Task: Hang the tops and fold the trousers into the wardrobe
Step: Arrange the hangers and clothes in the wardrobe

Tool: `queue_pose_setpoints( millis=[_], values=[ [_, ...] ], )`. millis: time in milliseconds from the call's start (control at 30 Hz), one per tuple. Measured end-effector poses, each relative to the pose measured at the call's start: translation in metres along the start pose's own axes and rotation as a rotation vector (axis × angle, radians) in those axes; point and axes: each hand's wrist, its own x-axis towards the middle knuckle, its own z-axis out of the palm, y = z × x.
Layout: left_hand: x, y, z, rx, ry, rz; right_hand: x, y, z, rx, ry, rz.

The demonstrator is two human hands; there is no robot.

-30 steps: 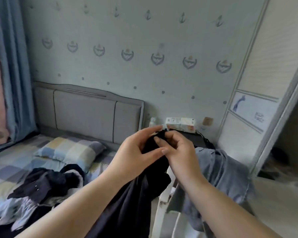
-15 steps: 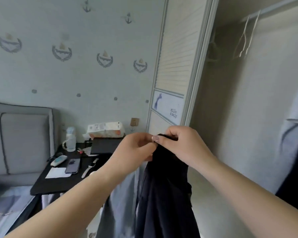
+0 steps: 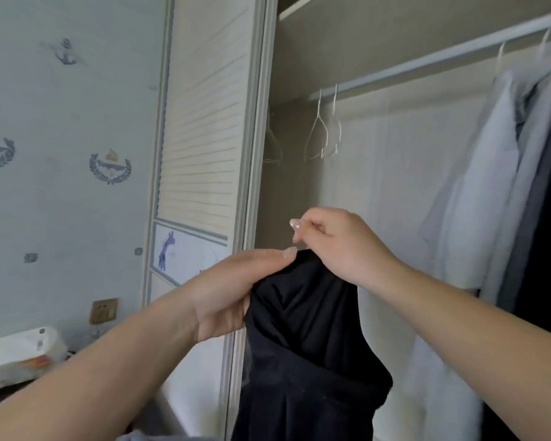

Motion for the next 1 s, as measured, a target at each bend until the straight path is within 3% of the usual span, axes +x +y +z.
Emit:
queue_pose_setpoints(
  millis=[200,433,600,700,800,1000],
  values=[
    [0.088,0.037,-0.023,0.160,-0.023,0.015,0.077,0.028,-0.016,-0.068,0.069,-0.026],
    [0.186,0.068,-0.055,-0.066,0.035,0.209,0.177,0.076,-0.010,-0.207,0.096,-0.044],
    [0.253,0.093,-0.076,-0.104,0.209,0.319,0.259,0.126,-0.034,-0.243,0.446,-0.070],
    [0.282,0.104,-0.084,-0.114,0.290,0.397,0.301,0.152,-0.053,-0.337,0.523,0.063],
    [0.307,0.106,-0.087,-0.066,0.323,0.452,0.335,0.179,-0.064,-0.368,0.520,0.210],
    [0.345,0.108,-0.102,0.029,0.404,0.546,0.385,0.232,-0.063,-0.058,0.380,0.354]
  ],
)
